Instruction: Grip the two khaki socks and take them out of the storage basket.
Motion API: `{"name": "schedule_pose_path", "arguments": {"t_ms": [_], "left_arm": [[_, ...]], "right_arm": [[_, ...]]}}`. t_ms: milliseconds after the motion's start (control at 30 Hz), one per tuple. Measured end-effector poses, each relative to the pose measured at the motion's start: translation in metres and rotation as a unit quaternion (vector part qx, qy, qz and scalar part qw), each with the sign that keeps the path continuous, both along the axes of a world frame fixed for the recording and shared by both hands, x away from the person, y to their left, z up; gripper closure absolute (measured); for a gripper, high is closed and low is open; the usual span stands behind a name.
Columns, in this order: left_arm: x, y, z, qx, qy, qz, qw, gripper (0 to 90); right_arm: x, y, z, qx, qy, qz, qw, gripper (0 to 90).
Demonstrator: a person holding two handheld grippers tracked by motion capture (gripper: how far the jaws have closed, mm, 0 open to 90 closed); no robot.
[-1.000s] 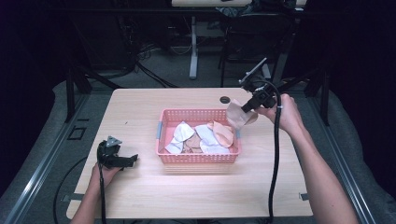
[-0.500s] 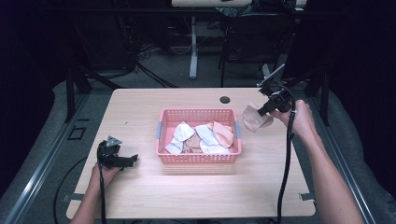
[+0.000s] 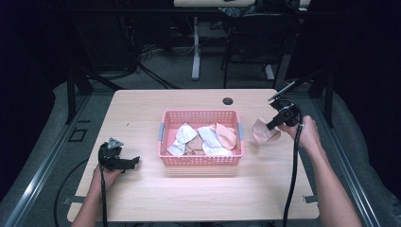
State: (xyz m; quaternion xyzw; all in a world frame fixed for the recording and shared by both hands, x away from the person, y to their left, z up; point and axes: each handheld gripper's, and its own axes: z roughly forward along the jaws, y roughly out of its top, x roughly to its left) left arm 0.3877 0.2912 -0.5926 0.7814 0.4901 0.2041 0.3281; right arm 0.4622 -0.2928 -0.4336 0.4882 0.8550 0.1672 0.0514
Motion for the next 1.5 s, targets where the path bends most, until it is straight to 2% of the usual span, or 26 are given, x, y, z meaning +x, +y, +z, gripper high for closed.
{"name": "schedule_pose_path", "arguments": {"t_ms": [300, 367, 400, 500, 533, 600, 633, 700, 767, 833, 900, 967, 1100, 1300, 1500], "left_arm": [[0.0, 0.0, 0.0, 0.0, 0.0, 0.0, 1.0, 0.0], [0.0, 0.0, 0.0, 0.0, 0.0, 0.0, 1.0, 0.0], [0.0, 0.0, 0.0, 0.0, 0.0, 0.0, 1.0, 0.0], [0.0, 0.0, 0.0, 0.0, 0.0, 0.0, 1.0, 0.0], [0.0, 0.0, 0.0, 0.0, 0.0, 0.0, 1.0, 0.0], [0.0, 0.0, 0.0, 0.0, 0.0, 0.0, 1.0, 0.0], [0.0, 0.0, 0.0, 0.0, 0.0, 0.0, 1.0, 0.0], [0.0, 0.0, 0.0, 0.0, 0.0, 0.0, 1.0, 0.0], [0.0, 0.0, 0.0, 0.0, 0.0, 0.0, 1.0, 0.0], [0.0, 0.0, 0.0, 0.0, 0.0, 0.0, 1.0, 0.0], [0.0, 0.0, 0.0, 0.0, 0.0, 0.0, 1.0, 0.0], [0.0, 0.0, 0.0, 0.0, 0.0, 0.0, 1.0, 0.0], [0.0, 0.0, 0.0, -0.001, 0.0, 0.0, 1.0, 0.0], [0.0, 0.0, 0.0, -0.001, 0.0, 0.0, 1.0, 0.0], [0.0, 0.0, 0.0, -0.001, 0.0, 0.0, 1.0, 0.0]], "right_arm": [[0.005, -0.011, -0.041, 0.016, 0.036, -0.018, 0.9991, 86.1], [0.005, -0.013, -0.046, 0.01, 0.036, -0.024, 0.999, 84.9], [0.005, -0.014, -0.049, 0.018, 0.037, -0.026, 0.9988, 83.7], [0.004, -0.015, -0.054, 0.017, 0.029, -0.035, 0.9988, 78.7], [0.005, -0.017, -0.054, 0.005, 0.033, -0.03, 0.999, 76.0], [0.005, -0.018, -0.054, -0.004, 0.031, -0.037, 0.9988, 62.3], [0.004, -0.019, -0.054, 0.003, 0.028, -0.04, 0.9988, 57.4], [0.002, -0.019, -0.051, -0.003, 0.012, -0.054, 0.9985, 35.0], [0.002, -0.018, -0.046, -0.002, 0.011, -0.041, 0.9991, 27.6], [-0.001, -0.016, -0.039, -0.001, -0.001, -0.031, 0.9995, 17.8], [-0.004, -0.01, -0.03, 0.009, -0.018, -0.021, 0.9996, 13.5], [-0.006, -0.005, -0.022, 0.003, -0.026, -0.011, 0.9996, 6.2], [-0.009, 0.016, -0.003, -0.002, -0.045, 0.018, 0.9988, 0.0], [-0.01, 0.044, 0.015, -0.006, -0.07, 0.055, 0.996, 0.0], [-0.007, 0.072, 0.027, -0.006, -0.081, 0.08, 0.9935, 0.0]]}}
